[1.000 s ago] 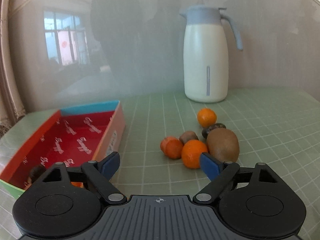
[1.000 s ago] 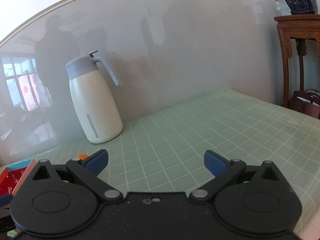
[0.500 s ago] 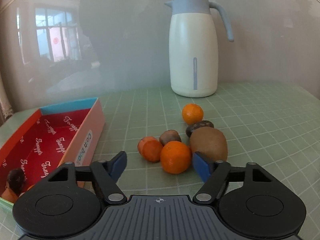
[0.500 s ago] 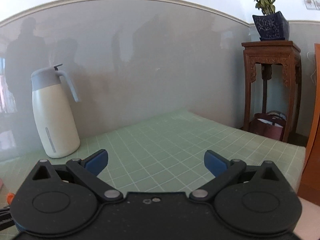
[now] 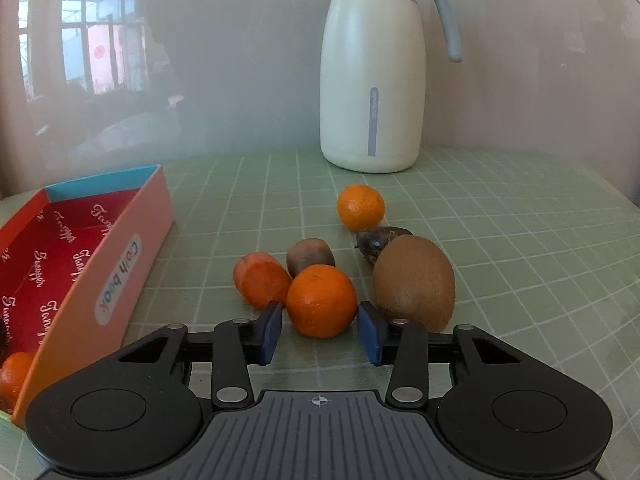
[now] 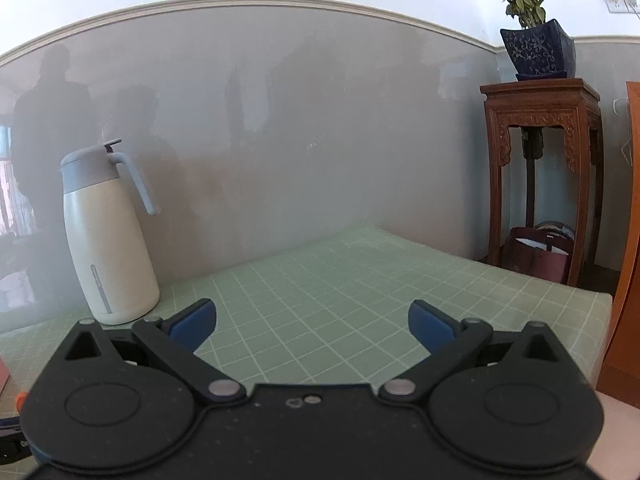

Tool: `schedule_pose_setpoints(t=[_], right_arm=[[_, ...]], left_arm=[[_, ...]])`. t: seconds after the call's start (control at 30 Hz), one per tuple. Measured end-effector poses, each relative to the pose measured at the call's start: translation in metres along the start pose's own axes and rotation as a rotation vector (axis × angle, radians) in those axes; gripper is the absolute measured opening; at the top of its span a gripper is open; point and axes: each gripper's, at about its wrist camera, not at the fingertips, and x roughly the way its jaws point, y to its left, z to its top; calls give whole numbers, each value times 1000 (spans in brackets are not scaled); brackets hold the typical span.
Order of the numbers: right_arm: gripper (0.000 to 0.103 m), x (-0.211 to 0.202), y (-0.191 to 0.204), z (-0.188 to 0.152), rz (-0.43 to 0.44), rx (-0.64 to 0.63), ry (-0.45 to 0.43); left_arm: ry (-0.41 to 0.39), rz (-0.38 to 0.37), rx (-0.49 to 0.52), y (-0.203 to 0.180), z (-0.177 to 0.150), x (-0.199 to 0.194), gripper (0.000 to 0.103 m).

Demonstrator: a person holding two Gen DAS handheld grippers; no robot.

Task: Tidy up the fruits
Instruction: 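Carry the mandarin with the left gripper into the red box and release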

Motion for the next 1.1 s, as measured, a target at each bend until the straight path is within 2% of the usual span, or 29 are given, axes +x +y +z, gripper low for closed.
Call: schedule_pose_setpoints(t=[0.33, 0.6, 0.93, 1.1], right_arm=[[103, -2, 0, 0, -10, -4, -11], [103, -2, 2, -1, -30, -15, -16], [103, -3, 18, -2, -3, -38, -14], [103, -6, 33, -3, 27, -57, -13]], left_arm=[[-10, -12, -8, -1, 0, 0, 38], [-67, 11, -17, 4, 0, -14, 37], [-202, 128, -38, 40, 7, -52, 37], [-220, 214, -104, 79, 8, -64, 37]])
